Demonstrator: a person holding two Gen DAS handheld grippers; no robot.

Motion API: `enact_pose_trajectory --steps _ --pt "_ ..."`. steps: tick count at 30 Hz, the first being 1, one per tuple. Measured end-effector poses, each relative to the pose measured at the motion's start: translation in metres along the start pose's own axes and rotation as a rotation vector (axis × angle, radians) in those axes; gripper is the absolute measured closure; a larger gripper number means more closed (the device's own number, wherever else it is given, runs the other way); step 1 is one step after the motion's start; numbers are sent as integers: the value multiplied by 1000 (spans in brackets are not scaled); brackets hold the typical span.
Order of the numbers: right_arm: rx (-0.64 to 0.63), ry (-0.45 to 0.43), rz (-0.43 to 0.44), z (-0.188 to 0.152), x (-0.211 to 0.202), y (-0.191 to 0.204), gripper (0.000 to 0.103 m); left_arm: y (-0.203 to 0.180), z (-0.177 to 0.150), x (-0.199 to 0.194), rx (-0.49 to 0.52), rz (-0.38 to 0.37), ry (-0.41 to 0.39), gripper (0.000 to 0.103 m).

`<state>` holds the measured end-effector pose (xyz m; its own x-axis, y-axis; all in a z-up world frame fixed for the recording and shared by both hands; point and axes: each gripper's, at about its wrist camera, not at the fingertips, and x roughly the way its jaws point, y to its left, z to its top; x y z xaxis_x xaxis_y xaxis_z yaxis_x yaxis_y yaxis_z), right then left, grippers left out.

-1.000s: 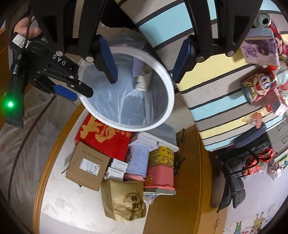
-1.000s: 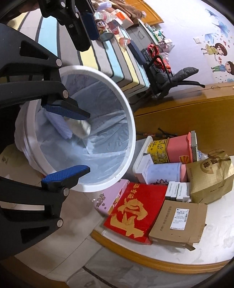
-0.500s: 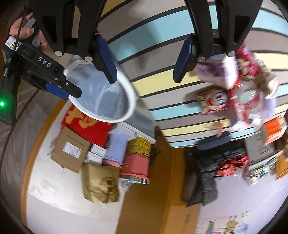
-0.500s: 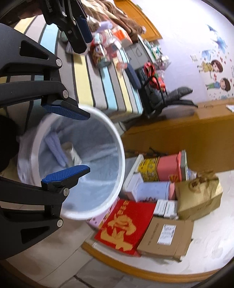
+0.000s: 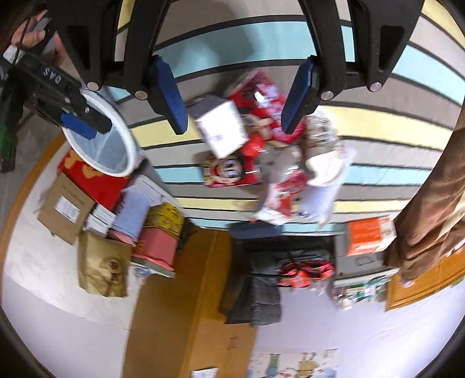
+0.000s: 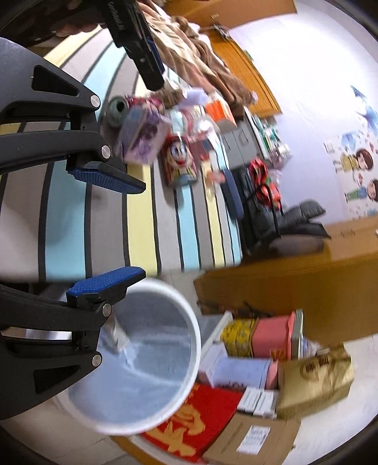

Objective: Collect trash
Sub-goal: 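Move both tools back to the table toward the remaining trash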

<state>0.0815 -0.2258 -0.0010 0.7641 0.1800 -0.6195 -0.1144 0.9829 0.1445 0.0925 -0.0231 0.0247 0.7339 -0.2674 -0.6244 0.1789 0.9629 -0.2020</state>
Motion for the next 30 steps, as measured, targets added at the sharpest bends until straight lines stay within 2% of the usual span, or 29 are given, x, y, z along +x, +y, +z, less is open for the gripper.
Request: enact_pose_trajectory --steps 7,13,18,22,28,30 --pt "-73 28 97 -2 18 38 42 39 -5 1 -59 42 1 33" --pt "-102 57 155 -2 34 62 41 60 -4 10 -79 53 14 32" --pt "-137 44 198 -1 38 80 41 71 2 20 -83 60 28 32" --pt "-177 66 195 -3 45 90 40 75 6 28 -75 55 31 32" --pt "-178 80 146 4 58 94 40 83 12 42 -77 37 51 32" --pt "-170 83 99 7 63 91 40 84 14 47 -76 45 58 32"
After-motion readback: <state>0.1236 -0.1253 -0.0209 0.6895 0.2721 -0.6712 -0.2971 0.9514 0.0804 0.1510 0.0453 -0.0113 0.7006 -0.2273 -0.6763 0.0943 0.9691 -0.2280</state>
